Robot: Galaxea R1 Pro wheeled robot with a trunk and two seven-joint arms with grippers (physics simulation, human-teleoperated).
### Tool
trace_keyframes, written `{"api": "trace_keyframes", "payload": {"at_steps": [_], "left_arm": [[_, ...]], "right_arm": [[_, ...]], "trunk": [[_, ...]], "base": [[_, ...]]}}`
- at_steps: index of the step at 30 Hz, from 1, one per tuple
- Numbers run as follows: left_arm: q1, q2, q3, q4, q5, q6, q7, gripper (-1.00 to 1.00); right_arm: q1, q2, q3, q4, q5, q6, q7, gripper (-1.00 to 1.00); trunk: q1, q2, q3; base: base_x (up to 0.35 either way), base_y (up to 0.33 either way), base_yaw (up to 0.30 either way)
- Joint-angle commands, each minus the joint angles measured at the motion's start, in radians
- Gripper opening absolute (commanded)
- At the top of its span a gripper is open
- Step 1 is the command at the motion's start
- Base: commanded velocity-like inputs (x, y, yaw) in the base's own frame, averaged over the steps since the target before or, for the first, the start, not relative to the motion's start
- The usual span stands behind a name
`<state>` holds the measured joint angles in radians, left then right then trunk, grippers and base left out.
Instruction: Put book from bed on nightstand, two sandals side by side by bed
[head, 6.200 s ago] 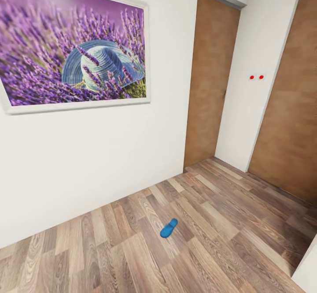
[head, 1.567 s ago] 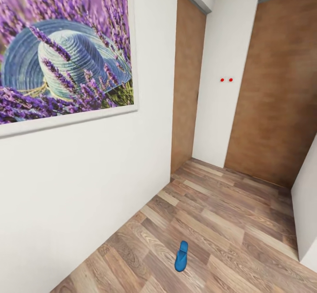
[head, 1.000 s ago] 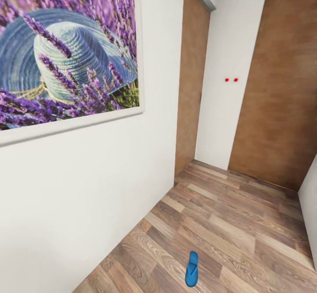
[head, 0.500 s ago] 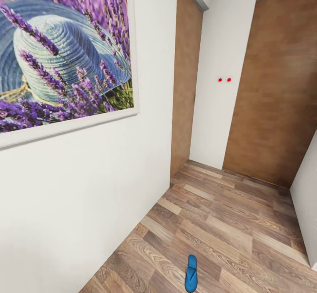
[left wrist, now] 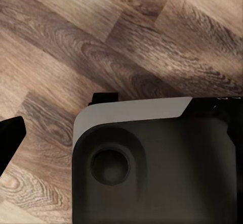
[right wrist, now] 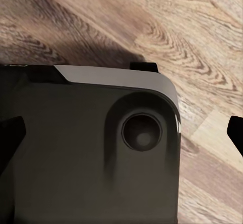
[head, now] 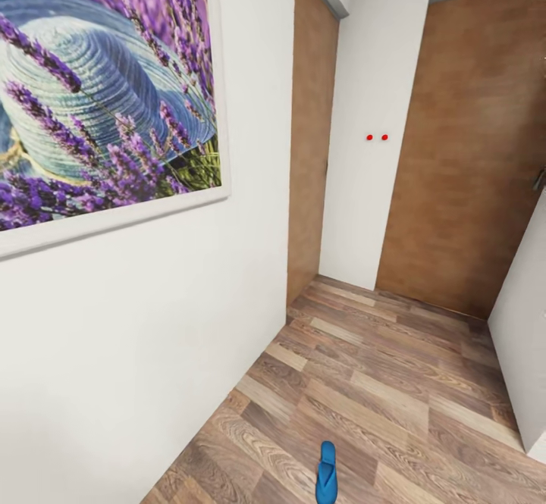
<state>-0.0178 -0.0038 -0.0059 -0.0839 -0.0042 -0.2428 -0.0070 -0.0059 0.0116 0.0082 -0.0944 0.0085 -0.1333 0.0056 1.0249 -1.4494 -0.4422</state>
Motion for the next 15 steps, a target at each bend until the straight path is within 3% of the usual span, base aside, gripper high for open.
{"api": "trace_keyframes", "payload": {"at_steps": [1,15], "left_arm": [[-0.001,0.000,0.000,0.001,0.000,-0.004,-0.001,1.00],[-0.001,0.000,0.000,0.000,0.000,-0.004,-0.001,1.00]], "right_arm": [[-0.001,0.000,0.000,0.001,0.001,-0.003,0.001,1.00],[0.000,-0.001,0.000,0.001,0.001,-0.003,0.000,1.00]], "trunk": [[0.000,-0.001,-0.001],[0.000,-0.001,-0.001]], "base": [[0.040,0.027,-0.032],[0.016,0.009,-0.021]]}}
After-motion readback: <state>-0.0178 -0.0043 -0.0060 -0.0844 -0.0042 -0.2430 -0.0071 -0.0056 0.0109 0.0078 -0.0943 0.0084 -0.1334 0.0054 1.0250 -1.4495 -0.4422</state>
